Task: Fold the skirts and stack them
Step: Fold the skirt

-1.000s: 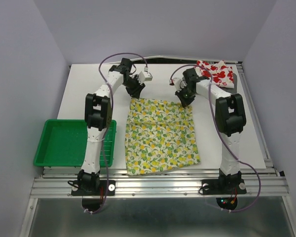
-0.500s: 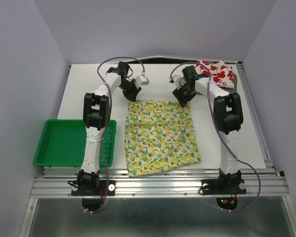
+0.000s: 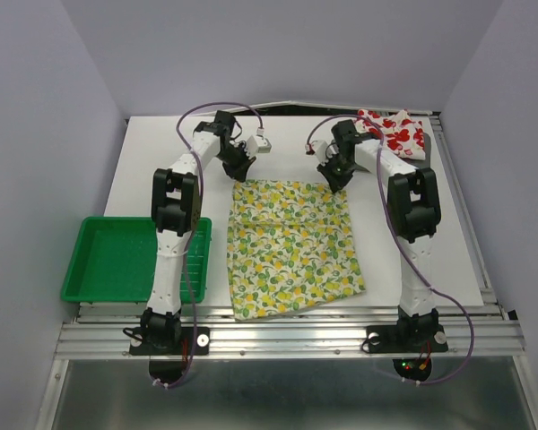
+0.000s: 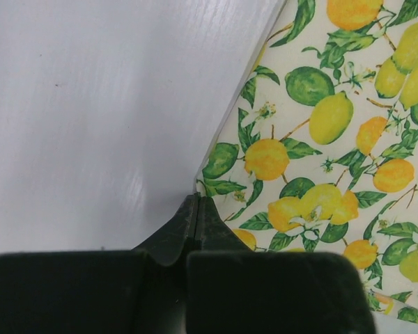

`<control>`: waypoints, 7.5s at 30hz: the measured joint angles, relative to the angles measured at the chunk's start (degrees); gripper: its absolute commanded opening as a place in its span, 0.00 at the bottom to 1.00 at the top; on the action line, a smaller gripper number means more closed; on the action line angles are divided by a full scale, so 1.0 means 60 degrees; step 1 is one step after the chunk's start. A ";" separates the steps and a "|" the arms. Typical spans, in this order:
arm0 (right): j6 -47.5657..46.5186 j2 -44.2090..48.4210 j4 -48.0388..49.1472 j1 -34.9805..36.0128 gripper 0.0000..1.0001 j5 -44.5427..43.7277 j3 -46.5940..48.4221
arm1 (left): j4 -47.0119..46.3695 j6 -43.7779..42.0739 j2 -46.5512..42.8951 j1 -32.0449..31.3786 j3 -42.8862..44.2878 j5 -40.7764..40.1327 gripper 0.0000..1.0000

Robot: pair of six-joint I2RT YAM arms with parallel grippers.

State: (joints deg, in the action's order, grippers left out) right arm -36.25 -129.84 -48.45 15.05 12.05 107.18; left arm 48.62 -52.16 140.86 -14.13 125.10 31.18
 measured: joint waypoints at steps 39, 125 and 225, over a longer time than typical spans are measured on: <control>0.0725 0.3781 0.1486 -0.0033 0.01 0.0313 -0.3246 | -0.3147 0.0120 -0.7639 -0.0674 -0.8029 -0.0576 0.00; 0.2313 0.7981 0.0117 0.1570 0.47 0.1180 -0.7187 | -0.2543 0.1898 -1.2845 -0.3978 -1.3049 -0.2248 0.42; 0.4517 0.3115 -0.1596 -0.1978 0.33 0.3355 -0.6532 | -0.6437 0.2801 -0.4787 -0.9180 -0.7985 -0.4189 0.00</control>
State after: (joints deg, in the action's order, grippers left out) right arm -9.15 -111.15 -58.02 3.18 32.18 67.99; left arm 10.00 -35.35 112.14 -69.21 77.19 6.04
